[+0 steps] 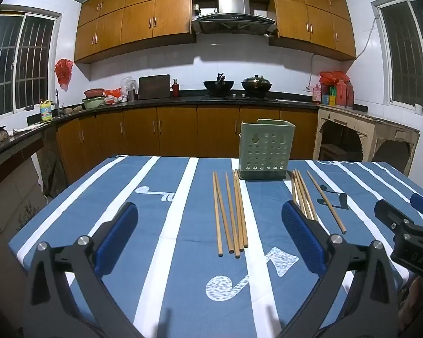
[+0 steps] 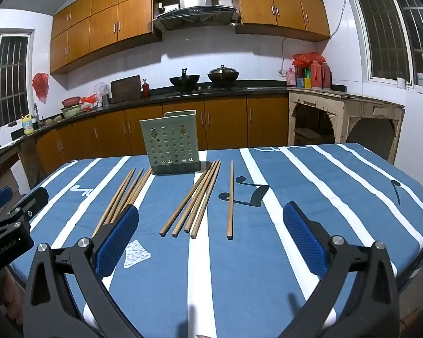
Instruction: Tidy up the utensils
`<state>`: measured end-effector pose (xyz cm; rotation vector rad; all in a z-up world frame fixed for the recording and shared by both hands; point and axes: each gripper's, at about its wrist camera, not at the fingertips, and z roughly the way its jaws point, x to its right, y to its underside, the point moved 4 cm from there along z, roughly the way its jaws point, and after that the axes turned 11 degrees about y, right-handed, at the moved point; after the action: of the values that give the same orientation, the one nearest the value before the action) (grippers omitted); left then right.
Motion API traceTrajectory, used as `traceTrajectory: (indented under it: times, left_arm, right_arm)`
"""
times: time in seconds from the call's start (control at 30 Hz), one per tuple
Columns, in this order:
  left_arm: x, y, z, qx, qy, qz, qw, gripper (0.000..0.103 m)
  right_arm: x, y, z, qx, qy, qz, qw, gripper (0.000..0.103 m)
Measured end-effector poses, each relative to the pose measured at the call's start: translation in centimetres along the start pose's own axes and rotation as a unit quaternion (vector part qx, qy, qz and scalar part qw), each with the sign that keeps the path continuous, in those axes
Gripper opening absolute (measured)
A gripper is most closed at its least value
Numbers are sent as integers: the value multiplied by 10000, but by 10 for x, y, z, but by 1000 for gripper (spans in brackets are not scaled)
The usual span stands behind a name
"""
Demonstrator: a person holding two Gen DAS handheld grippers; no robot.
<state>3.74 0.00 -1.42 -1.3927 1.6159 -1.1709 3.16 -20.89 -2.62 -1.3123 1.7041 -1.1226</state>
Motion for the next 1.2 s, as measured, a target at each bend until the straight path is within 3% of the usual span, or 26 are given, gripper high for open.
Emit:
traceTrajectory:
  times: [1.2]
  left_arm:
    - [0, 0, 0, -24, 5, -8, 10000, 99]
  right_arm:
    - [1, 1, 1, -31, -8, 19, 10000, 101]
